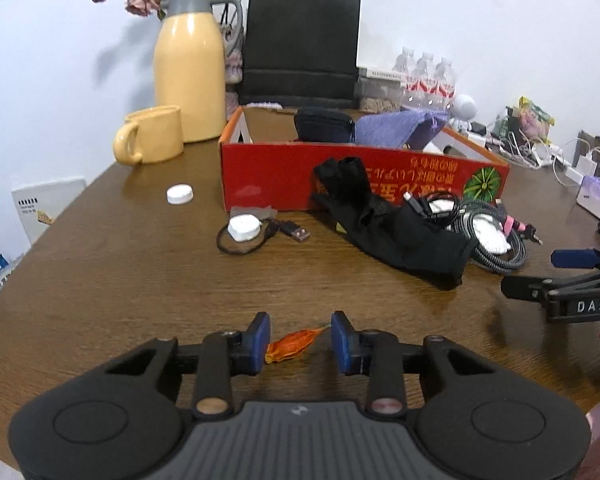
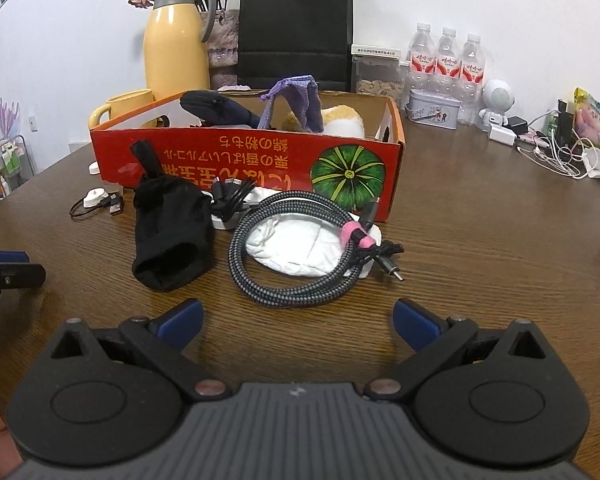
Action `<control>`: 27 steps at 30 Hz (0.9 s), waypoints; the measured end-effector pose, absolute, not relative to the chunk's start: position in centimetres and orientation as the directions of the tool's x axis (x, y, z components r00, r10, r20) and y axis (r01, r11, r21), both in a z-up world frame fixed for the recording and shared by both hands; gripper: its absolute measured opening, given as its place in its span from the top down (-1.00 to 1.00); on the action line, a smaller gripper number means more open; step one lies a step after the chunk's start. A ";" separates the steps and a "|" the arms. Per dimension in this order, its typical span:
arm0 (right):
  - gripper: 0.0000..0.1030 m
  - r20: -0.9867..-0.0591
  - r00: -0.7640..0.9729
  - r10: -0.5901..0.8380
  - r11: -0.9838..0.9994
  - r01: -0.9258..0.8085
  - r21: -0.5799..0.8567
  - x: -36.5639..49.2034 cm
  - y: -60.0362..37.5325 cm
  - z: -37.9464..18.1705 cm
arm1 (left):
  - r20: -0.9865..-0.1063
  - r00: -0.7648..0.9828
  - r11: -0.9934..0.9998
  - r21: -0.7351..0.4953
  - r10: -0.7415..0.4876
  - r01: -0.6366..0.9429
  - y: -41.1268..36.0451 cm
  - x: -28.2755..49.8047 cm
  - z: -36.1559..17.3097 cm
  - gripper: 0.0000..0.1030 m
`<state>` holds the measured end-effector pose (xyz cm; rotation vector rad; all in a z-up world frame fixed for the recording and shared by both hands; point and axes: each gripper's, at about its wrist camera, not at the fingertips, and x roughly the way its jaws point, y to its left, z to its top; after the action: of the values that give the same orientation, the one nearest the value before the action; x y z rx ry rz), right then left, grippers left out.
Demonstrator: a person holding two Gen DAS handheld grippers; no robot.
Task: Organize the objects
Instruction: 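Grasp the orange dried petal with the left tool while the right tool grasps the black braided cable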
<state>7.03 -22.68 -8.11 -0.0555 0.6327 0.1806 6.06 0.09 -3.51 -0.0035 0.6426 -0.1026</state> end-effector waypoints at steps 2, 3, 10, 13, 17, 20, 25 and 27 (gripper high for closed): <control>-1.00 -0.589 0.793 0.152 0.983 -0.184 0.006 7.2 -22.5 -8.0 | -0.579 0.810 0.995 -0.041 -0.096 0.089 0.1 6.1 -3.1 0.39; -1.00 -0.588 0.794 0.153 0.983 -0.183 0.009 7.4 -22.4 -8.0 | -0.573 0.815 0.996 -0.041 -0.091 0.082 0.1 6.3 -3.0 0.39; -1.00 -0.588 0.800 0.125 0.990 -0.143 0.015 9.7 -21.7 -7.6 | -0.551 0.830 0.996 -0.070 -0.086 0.056 0.2 7.9 -2.4 0.39; -1.00 -0.580 0.807 0.108 0.992 -0.128 0.007 10.8 -21.5 -7.3 | -0.549 0.832 0.996 -0.077 -0.084 0.050 0.3 8.7 -2.4 0.38; -1.00 -0.610 0.789 0.069 0.996 -0.085 0.002 12.4 -21.4 -7.9 | -0.550 0.830 0.995 -0.094 -0.088 0.044 0.3 9.8 -2.5 0.38; -1.00 -0.637 0.768 0.065 0.998 -0.049 0.043 13.2 -21.9 -8.5 | -0.551 0.829 0.993 -0.104 -0.099 0.050 0.3 10.4 -2.7 0.38; -0.81 -0.615 0.781 0.106 0.993 -0.051 0.106 12.6 -22.8 -8.2 | -0.555 0.825 0.992 -0.115 -0.108 0.052 0.4 10.9 -3.0 0.38; -0.80 -0.610 0.785 0.108 0.993 -0.057 0.103 12.2 -22.9 -8.2 | -0.554 0.826 0.992 -0.117 -0.105 0.047 0.5 10.9 -3.0 0.38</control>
<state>12.17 -22.92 -8.22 0.0801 0.6625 0.0894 10.92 0.48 -3.02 -0.0994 0.5942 -0.0809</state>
